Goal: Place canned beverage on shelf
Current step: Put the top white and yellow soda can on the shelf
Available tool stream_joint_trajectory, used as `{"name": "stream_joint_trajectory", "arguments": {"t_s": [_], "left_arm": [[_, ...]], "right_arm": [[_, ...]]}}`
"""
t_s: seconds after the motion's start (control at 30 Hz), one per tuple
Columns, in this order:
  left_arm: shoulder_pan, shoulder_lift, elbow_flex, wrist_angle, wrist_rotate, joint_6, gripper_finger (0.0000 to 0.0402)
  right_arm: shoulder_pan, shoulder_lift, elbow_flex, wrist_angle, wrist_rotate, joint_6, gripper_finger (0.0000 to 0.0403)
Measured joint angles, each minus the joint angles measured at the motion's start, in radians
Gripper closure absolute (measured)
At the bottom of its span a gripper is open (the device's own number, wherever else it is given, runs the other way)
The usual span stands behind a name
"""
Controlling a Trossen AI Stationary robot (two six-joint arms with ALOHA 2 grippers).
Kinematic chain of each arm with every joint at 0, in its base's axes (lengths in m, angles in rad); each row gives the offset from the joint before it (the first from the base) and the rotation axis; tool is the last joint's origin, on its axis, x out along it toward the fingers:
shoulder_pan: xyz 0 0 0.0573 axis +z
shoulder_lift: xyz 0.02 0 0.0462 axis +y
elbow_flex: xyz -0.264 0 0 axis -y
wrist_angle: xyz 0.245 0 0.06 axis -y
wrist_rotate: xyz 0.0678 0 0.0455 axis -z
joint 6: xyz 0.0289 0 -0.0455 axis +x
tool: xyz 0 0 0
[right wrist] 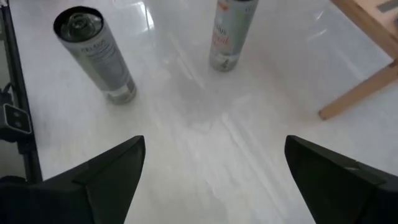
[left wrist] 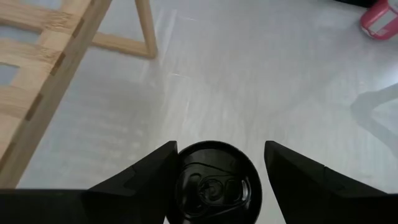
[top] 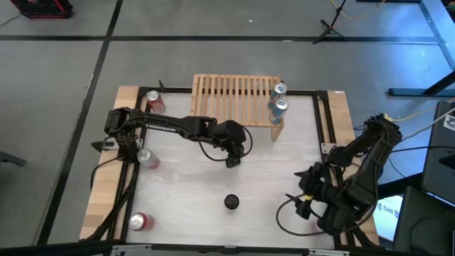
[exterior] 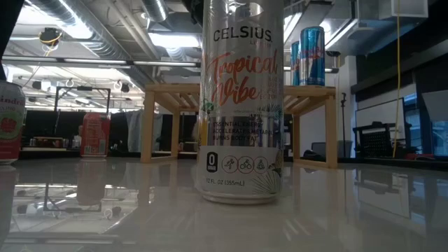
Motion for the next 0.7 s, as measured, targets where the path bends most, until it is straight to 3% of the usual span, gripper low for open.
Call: {"name": "stream_joint_trajectory", "arguments": {"t_s": [0.2,0.37,0.6,0.7], "left_arm": [[-0.010,-0.002,-0.002,0.043,-0.024,0.000,0.0166],[-0.009,-0.026,-0.002,0.056,0.032,0.015,0.0166],[-0.005,-0.059,0.018,0.026,0.037,0.009,0.0165],[0.002,-0.057,0.037,0.004,0.048,0.007,0.0147]], "right_arm": [[0.028,0.000,0.000,-0.021,0.008,0.039,0.0029],[0.028,0.000,0.000,-0.021,0.016,0.039,0.0029],[0.028,0.000,0.000,-0.023,0.017,0.038,0.0029],[0.027,0.000,0.000,-0.029,0.022,0.038,0.0029]]}}
